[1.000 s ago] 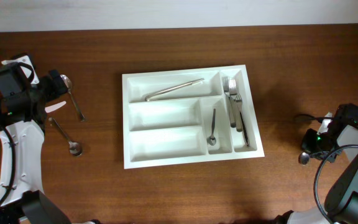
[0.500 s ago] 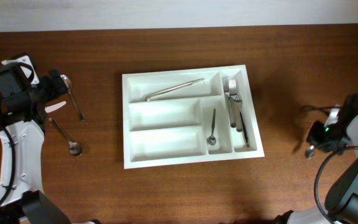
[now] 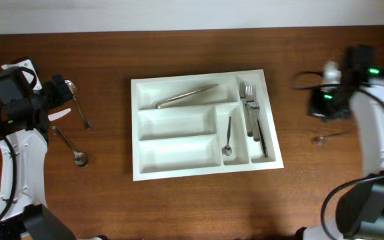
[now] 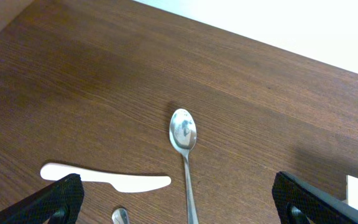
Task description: Pack container
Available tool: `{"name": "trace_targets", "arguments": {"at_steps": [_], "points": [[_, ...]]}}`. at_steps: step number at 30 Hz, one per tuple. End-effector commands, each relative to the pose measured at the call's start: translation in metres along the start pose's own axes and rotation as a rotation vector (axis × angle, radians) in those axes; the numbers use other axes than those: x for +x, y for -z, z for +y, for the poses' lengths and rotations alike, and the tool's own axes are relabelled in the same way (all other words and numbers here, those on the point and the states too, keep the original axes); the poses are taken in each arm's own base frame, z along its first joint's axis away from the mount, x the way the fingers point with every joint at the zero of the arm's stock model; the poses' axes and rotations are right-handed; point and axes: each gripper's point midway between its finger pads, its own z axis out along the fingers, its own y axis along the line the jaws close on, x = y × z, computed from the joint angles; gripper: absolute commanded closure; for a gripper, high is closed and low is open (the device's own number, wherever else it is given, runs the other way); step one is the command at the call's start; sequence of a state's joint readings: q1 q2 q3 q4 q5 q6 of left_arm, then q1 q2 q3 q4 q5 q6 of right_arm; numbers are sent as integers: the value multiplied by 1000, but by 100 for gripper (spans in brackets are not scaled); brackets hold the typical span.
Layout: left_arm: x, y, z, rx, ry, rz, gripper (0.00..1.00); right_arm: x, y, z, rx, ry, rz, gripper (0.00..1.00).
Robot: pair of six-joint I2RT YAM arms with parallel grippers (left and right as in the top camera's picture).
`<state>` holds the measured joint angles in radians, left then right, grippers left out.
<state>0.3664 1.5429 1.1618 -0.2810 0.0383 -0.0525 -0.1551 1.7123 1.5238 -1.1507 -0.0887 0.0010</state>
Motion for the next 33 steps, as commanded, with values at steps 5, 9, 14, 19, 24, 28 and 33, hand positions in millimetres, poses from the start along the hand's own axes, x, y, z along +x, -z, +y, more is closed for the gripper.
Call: {"name": "trace_targets", "arguments": {"at_steps": [5,9,14,19,24,28,33], "points": [[-8,1,3,-9,2,-17,1,-9,8,39,93,34,-69,96],[-8,1,3,-9,2,-17,1,-17,7,6,135,-147,-96,96],[-8,1,3,-9,2,-17,1,-9,1,-44,152,-419,-53,96],[-8,1,3,-9,2,-17,1,13,-23,-75,191,-681,41,74],[-8,1,3,-9,2,-17,1,34,-59,-90,230,-836,137,62],[-8,1,3,-9,2,-17,1,41,-81,-100,251,-909,182,62],[-8,1,3,-9,2,-17,1,51,-97,-117,271,-1016,221,62]]}}
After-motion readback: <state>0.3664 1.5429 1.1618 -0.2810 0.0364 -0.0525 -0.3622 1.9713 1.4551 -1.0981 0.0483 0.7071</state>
